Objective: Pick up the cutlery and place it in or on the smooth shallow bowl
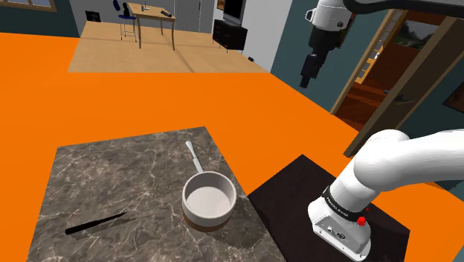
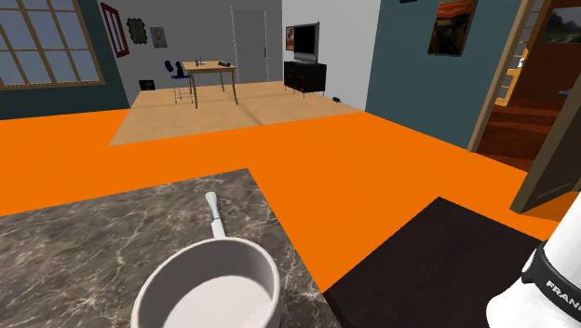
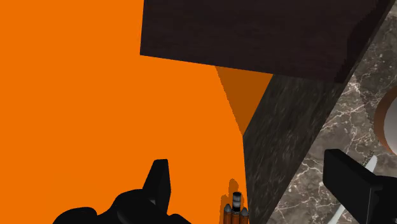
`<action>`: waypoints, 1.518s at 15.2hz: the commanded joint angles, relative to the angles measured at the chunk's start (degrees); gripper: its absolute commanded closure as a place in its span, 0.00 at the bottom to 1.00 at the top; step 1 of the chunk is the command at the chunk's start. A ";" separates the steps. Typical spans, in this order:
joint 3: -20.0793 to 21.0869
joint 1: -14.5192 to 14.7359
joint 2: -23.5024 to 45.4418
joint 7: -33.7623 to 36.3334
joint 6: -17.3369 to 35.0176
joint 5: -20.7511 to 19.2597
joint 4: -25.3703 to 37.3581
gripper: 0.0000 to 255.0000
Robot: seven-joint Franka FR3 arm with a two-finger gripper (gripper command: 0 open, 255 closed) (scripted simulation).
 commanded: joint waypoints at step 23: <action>17.62 1.13 29.85 31.30 39.19 10.82 -8.25 0.00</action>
